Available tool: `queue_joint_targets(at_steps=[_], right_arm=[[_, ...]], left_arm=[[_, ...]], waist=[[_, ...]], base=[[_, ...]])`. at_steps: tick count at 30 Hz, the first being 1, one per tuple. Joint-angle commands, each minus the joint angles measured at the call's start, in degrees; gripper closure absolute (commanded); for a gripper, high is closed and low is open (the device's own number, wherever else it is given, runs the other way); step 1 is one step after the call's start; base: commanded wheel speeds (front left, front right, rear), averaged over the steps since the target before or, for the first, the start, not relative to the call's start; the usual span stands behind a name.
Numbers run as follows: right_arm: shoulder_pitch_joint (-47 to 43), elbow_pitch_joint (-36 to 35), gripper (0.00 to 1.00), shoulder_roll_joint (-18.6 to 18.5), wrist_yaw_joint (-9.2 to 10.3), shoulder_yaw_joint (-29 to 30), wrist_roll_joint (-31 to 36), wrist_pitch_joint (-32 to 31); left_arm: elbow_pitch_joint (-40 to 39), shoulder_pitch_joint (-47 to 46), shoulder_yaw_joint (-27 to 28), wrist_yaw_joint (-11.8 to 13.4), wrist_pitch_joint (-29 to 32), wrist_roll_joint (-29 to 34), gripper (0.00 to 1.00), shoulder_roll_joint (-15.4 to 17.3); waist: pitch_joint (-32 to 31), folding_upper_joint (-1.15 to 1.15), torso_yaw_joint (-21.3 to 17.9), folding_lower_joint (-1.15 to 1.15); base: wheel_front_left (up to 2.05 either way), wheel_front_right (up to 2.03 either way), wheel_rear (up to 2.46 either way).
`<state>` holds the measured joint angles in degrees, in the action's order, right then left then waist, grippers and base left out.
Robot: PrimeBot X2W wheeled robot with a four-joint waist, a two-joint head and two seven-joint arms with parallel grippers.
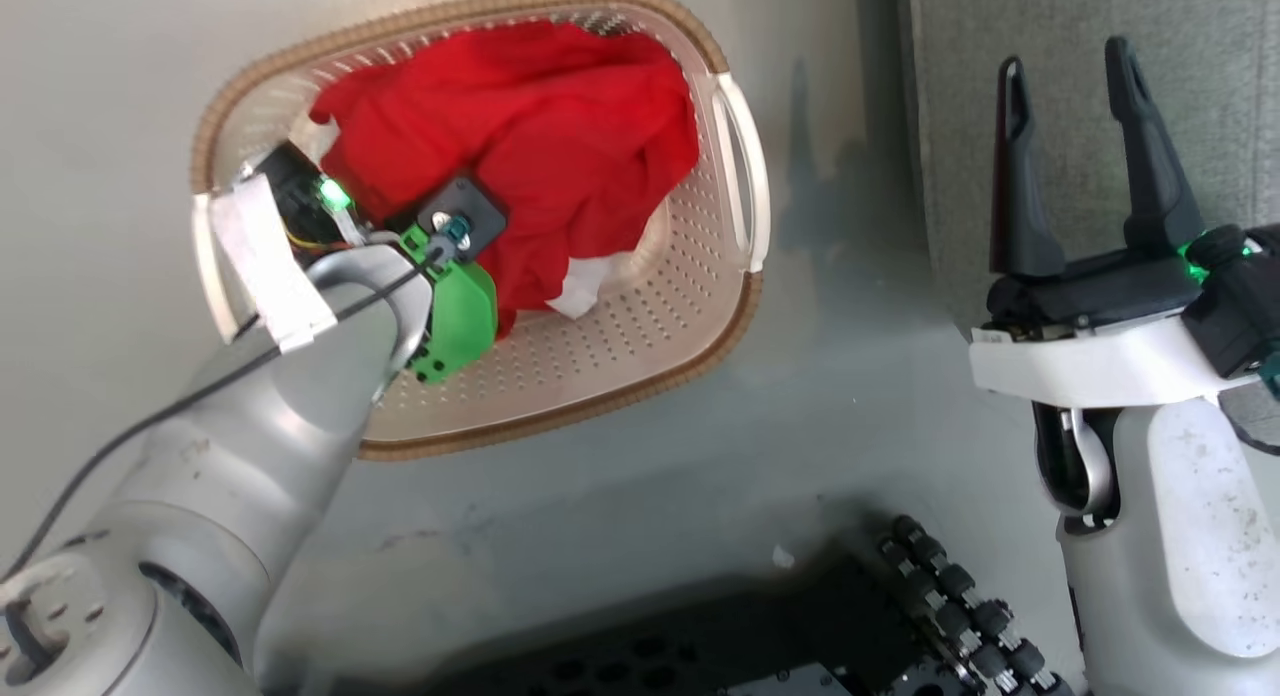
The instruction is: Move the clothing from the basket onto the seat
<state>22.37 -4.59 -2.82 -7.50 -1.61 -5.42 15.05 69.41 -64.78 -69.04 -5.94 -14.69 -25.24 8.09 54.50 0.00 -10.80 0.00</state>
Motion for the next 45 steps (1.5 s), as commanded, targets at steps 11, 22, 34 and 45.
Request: queue_joint_targets(at_steps=[11, 22, 34, 45], right_arm=[[-6.9, 4.32, 0.0, -0.16, 0.02, 1.09, 0.67, 0.19], [-16.03, 8.47, 0.0, -0.18, 0.02, -1.08, 1.48, 0.19], [-24.31, 11.22, 0.0, -0.17, 0.02, -4.04, 1.61, 0.19], [-26.74, 10.87, 0.0, -0.16, 0.02, -5.96, 1.24, 0.19]], left_arm=[[-18.82, 13.44, 10.21, 5.27, -0.52, -2.88, 1.0, 4.52], [-33.57, 28.49, 20.55, 7.4, -0.53, -1.58, 1.0, 5.82], [-45.4, 41.32, 28.43, 8.79, -0.54, 0.42, 1.0, 5.79], [-52.25, 44.6, 27.06, 8.37, -0.53, 2.99, 1.0, 5.54]], waist=[[-21.02, 0.0, 4.55, 0.0], [-38.2, 0.0, 5.59, 0.0], [-52.47, 0.0, 5.1, 0.0], [-55.78, 0.0, 6.97, 0.0]], base=[[0.0, 0.0, 0.0], [0.0, 0.0, 0.0], [0.0, 0.0, 0.0], [0.0, 0.0, 0.0]])
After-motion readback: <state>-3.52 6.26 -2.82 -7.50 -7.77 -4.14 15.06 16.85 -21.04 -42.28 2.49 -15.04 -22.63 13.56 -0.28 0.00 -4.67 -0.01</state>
